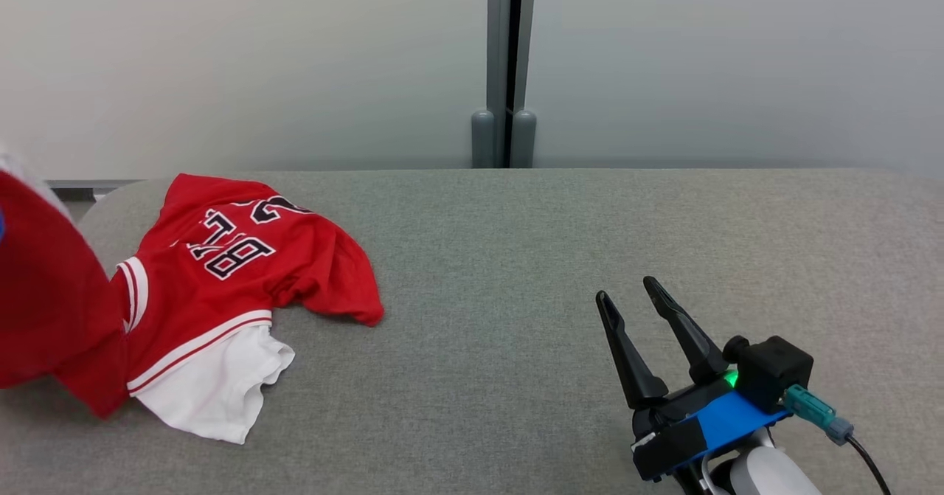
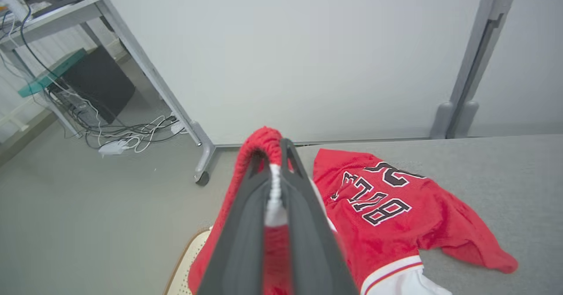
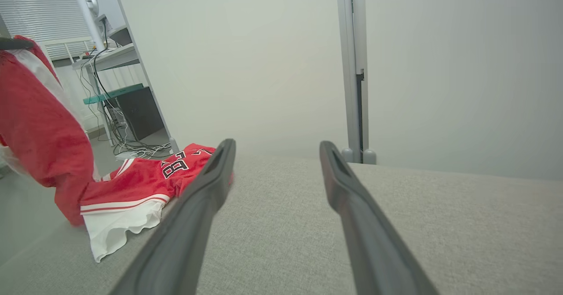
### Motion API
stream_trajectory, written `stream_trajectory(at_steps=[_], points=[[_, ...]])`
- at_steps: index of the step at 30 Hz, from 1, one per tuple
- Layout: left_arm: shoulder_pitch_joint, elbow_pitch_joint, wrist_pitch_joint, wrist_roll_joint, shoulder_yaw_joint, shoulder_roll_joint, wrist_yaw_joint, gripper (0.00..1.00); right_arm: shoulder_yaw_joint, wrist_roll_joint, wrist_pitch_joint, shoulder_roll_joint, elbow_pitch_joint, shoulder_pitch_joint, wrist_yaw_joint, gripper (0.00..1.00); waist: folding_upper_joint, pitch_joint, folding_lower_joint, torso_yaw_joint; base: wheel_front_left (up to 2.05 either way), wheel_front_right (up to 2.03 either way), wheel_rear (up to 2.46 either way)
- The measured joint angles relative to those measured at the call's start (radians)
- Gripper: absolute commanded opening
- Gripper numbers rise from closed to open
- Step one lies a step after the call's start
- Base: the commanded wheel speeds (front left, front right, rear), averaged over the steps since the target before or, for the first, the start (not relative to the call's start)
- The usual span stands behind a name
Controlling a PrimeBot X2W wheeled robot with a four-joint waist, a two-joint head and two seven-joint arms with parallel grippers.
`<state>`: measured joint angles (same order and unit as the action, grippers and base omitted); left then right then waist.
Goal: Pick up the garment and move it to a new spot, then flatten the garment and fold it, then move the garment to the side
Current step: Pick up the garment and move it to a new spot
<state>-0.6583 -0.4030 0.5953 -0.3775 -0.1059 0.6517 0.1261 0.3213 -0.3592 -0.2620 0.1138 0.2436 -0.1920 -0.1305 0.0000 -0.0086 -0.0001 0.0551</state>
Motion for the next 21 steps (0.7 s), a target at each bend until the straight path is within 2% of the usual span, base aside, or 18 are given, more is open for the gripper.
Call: stream_trajectory(at_steps=[6, 10, 15, 21], points=[[-0.056, 0.220, 0.038, -0.040, -0.023, -0.022, 0.003, 0.00, -0.013, 0.001, 0.000, -0.007, -0.004, 0.007, 0.000, 1.00, 0.0000, -0.010, 0.0000, -0.050, 0.00, 0.00, 0.00], [-0.074, 0.350, 0.066, -0.093, -0.052, -0.085, 0.003, 0.00, -0.026, 0.001, 0.000, -0.010, -0.006, 0.007, 0.000, 1.00, 0.0000, -0.012, 0.0000, -0.097, 0.00, 0.00, 0.00], [-0.091, 0.439, 0.049, -0.162, -0.105, -0.228, -0.004, 0.00, -0.043, 0.002, 0.000, -0.010, -0.007, 0.005, 0.000, 1.00, 0.0000, -0.007, 0.0001, -0.163, 0.00, 0.00, 0.00], [-0.072, 0.452, -0.071, -0.229, -0.113, -0.389, -0.046, 0.00, -0.076, 0.008, 0.000, 0.002, -0.014, 0.005, 0.000, 1.00, 0.0000, 0.005, 0.0001, -0.220, 0.00, 0.00, 0.00]])
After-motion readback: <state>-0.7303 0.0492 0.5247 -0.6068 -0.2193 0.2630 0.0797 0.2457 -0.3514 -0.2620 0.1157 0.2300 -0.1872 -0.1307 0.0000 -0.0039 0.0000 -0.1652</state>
